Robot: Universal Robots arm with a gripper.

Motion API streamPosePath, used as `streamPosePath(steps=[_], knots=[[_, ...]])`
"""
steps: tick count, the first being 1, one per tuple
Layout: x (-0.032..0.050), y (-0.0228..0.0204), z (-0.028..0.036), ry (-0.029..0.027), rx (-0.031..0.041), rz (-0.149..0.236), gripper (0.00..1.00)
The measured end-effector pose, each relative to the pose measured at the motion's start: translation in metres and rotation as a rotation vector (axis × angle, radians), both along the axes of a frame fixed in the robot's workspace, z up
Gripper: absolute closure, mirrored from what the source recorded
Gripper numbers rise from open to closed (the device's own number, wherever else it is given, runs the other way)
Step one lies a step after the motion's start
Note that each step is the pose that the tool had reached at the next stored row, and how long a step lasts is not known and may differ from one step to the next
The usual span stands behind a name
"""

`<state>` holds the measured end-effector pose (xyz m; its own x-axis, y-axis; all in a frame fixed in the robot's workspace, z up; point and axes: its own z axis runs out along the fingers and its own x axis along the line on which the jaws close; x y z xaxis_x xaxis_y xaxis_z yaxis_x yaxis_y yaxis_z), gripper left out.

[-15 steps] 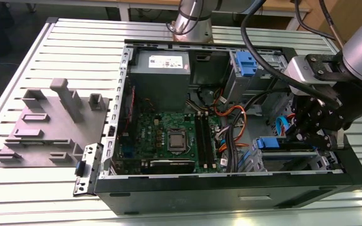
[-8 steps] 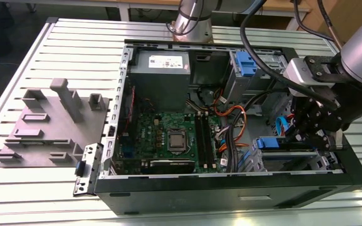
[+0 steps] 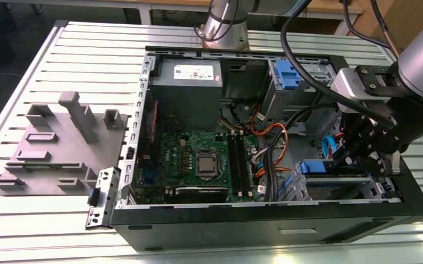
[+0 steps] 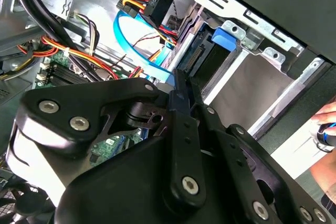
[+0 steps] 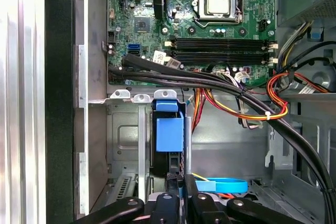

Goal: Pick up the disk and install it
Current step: 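Insert the first disk wire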

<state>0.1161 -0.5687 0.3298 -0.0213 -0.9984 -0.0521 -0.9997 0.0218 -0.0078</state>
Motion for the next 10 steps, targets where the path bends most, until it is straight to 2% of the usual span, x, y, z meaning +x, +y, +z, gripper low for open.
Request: streamPosePath(steps=[2, 4, 5, 7, 10], knots=[[0.0, 0.0001, -0.0009, -0.0002, 0.0019, 0.0, 0.83], [0.0, 0.0, -0.0004, 0.0, 0.0007, 0.0, 0.83], [0.0, 0.0, -0.0001, 0.0, 0.0001, 0.0, 0.76], [0.0, 0.0, -0.0001, 0.0, 0.0, 0.0, 0.76], [0.0, 0.0, 0.0032, 0.0, 0.0001, 0.0, 0.76]])
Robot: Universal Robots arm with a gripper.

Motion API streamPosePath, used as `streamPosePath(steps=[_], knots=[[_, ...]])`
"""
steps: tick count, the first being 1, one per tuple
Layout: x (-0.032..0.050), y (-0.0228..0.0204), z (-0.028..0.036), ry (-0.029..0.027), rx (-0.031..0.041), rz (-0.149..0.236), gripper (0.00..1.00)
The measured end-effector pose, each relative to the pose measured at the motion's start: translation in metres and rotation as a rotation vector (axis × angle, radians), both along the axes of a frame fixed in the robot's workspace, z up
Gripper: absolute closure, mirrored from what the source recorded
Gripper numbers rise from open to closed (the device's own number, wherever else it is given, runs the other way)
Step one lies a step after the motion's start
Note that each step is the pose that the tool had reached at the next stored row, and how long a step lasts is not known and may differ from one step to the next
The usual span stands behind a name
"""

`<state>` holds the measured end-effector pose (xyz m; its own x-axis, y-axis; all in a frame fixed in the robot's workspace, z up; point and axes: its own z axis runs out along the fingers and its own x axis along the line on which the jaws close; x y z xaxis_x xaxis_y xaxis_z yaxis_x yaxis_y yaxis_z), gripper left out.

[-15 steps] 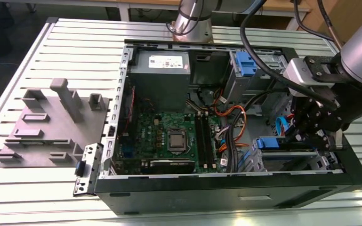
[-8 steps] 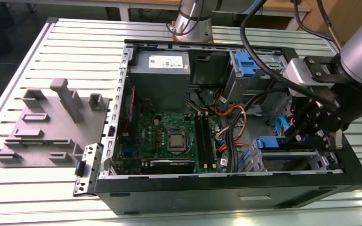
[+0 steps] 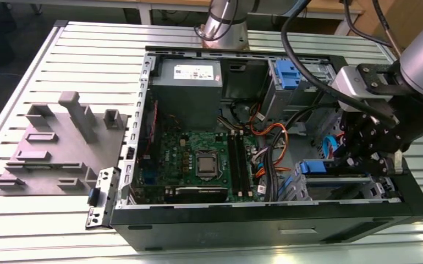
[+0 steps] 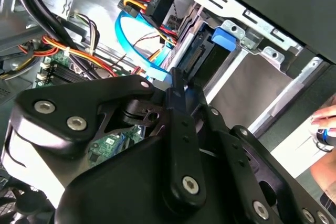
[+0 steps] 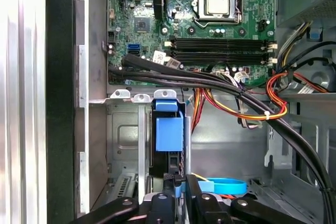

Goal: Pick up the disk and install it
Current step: 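Insert the first disk wire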

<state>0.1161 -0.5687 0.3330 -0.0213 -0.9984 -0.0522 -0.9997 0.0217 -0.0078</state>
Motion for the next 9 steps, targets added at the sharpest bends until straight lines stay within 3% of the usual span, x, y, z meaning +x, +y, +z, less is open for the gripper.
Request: streamPosePath(steps=[6, 9], knots=[[0.0, 0.0, 0.0159, 0.0, 0.0, 0.0, 0.76], [0.0, 0.0, 0.0207, 0.0, 0.0, 0.0, 0.76]])
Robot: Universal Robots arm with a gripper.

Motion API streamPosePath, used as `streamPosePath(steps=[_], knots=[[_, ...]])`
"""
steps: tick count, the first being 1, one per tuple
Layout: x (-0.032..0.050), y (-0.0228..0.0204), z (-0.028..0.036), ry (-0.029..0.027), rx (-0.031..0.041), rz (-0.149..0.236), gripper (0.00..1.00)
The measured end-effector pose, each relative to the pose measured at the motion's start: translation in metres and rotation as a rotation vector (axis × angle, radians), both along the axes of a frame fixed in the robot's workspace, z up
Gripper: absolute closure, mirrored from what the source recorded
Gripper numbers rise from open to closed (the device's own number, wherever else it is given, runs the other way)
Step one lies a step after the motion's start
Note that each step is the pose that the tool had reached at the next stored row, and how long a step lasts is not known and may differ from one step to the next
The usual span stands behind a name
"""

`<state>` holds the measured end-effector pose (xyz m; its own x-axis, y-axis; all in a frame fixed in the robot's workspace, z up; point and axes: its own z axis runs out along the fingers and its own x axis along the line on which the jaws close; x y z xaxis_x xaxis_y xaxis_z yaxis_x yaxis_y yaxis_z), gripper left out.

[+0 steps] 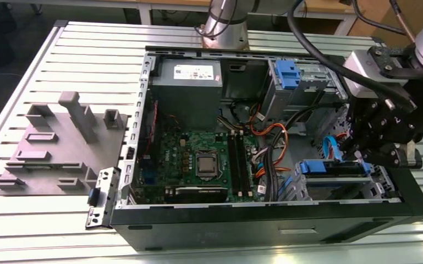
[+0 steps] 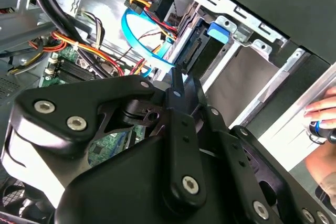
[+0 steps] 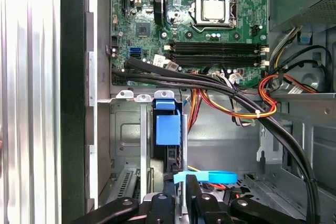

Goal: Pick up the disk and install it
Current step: 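Insert the first disk wire, then insert the second disk wire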

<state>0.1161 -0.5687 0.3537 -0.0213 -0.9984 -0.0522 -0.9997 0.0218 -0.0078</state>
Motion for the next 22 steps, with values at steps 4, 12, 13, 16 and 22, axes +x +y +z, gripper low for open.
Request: streamPosePath(steps=[4, 12, 13, 16, 22], knots=[[0.0007, 0.0, 0.0003, 0.0, -0.0001, 0.0, 0.76], [0.0036, 0.0, 0.0003, 0.0, 0.0, 0.0, 0.76], [0.0036, 0.0, 0.0003, 0.0, 0.0, 0.0, 0.76], [0.0044, 0.0, 0.0002, 0.0, 0.0, 0.0, 0.76], [0.0046, 0.0, 0.0002, 0.0, 0.0001, 0.0, 0.76]])
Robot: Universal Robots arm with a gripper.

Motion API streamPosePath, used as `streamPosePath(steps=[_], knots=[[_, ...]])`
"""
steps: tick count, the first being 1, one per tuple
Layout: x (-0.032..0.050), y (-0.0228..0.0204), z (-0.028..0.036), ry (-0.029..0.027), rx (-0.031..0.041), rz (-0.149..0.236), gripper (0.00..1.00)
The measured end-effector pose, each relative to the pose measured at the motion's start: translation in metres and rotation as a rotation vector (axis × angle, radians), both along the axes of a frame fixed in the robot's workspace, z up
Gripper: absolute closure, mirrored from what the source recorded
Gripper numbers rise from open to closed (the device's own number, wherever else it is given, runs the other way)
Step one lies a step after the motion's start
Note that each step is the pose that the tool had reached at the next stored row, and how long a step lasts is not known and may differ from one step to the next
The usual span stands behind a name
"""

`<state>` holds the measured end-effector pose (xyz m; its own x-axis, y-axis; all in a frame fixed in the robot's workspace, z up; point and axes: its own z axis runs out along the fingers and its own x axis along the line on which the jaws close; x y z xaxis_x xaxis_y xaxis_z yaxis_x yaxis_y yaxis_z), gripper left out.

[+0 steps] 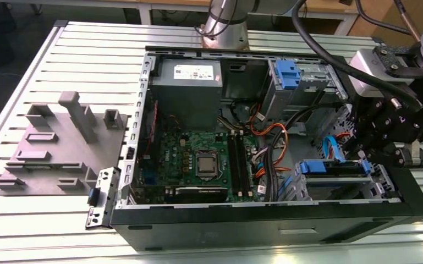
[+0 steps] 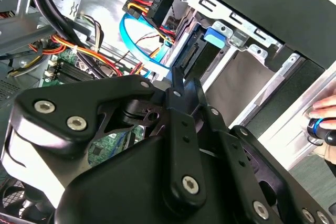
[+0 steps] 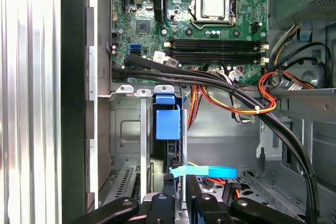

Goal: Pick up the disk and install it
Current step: 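Insert the second disk wire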

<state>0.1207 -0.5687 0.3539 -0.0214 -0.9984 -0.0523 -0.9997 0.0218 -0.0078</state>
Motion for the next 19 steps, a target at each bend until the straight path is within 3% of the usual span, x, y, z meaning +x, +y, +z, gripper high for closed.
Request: streamPosePath(steps=[4, 10, 15, 19], knots=[[0.0002, 0.0, 0.0003, 0.0, 0.0, 0.0, 0.76], [0.0002, 0.0002, 0.0097, 0.0001, -0.0001, 0.0, 0.76], [0.0001, 0.0002, 0.0101, 0.0001, 0.0001, 0.0, 0.76], [0.0002, 0.0048, 0.0098, 0.0001, 0.0, 0.0, 0.76]])
